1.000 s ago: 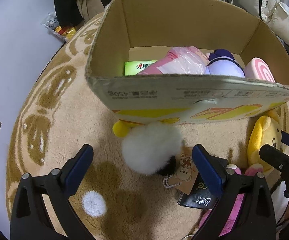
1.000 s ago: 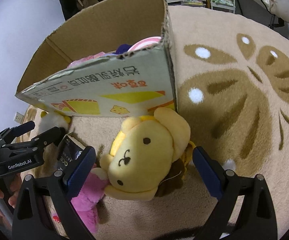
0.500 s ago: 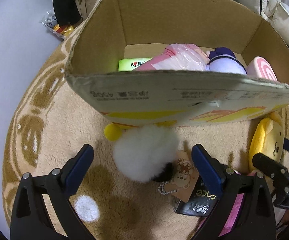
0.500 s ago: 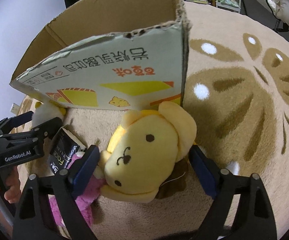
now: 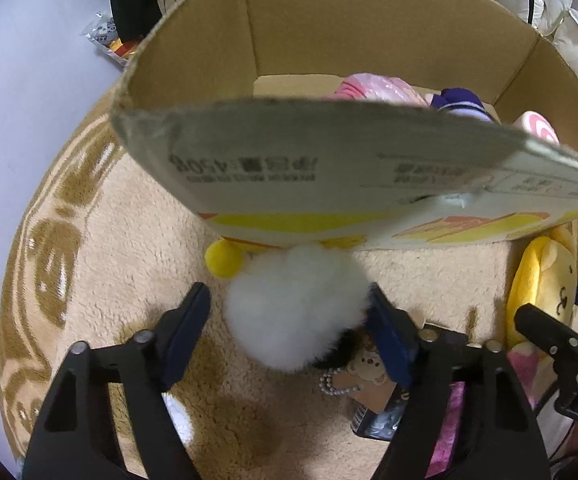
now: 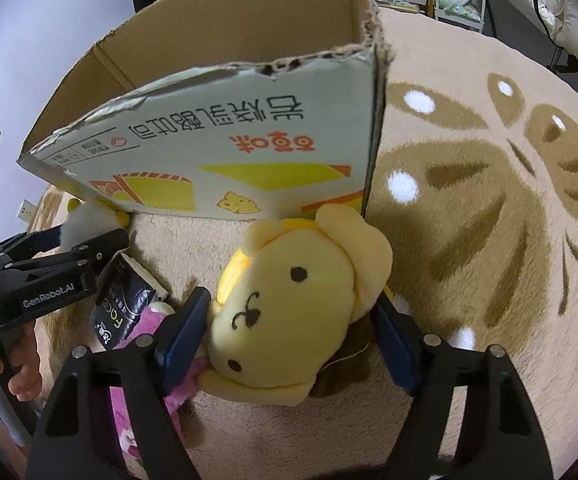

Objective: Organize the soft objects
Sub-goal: 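Lower the left tool onto the white pompom while the right tool lowers onto the yellow plush dog, then close the left tool on the white pompom while the right tool grips the yellow dog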

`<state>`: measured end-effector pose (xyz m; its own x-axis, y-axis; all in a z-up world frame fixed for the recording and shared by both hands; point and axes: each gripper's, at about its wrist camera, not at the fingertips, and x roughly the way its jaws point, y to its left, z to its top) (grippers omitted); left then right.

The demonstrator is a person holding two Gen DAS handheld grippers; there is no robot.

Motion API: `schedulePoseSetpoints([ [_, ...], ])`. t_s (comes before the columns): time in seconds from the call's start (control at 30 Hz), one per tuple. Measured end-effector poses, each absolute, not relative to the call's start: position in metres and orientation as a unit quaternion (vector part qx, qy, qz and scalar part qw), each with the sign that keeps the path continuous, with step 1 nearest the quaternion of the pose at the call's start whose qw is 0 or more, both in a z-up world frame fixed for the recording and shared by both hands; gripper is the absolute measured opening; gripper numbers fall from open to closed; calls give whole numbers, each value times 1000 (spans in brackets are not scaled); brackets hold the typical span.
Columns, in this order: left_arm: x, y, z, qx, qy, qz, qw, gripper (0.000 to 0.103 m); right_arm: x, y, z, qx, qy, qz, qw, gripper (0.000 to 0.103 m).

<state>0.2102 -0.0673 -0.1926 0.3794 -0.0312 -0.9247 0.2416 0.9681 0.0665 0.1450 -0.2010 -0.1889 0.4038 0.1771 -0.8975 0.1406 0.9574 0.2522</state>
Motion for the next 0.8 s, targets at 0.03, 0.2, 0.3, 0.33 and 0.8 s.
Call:
schedulePoseSetpoints([
  [0.03, 211, -67, -194, 97, 551, -81, 825, 65, 144, -202, -188, 145, 545, 11, 825, 81],
  [0.2, 212, -64, -195, 86, 554, -86, 824, 51, 141, -208, -182, 142, 545, 11, 826, 81],
  [0.3, 206, -64, -196, 77, 552, -85, 826, 44, 141, -210, -180, 146, 546, 8, 825, 81],
  [0.33, 206, -63, -196, 71, 553, -88, 826, 43, 141, -211, -179, 147, 546, 7, 824, 81],
  [0.8, 195, -38, -179, 47, 538, -97, 836, 32, 125, -237, -159, 161, 524, -13, 836, 77],
])
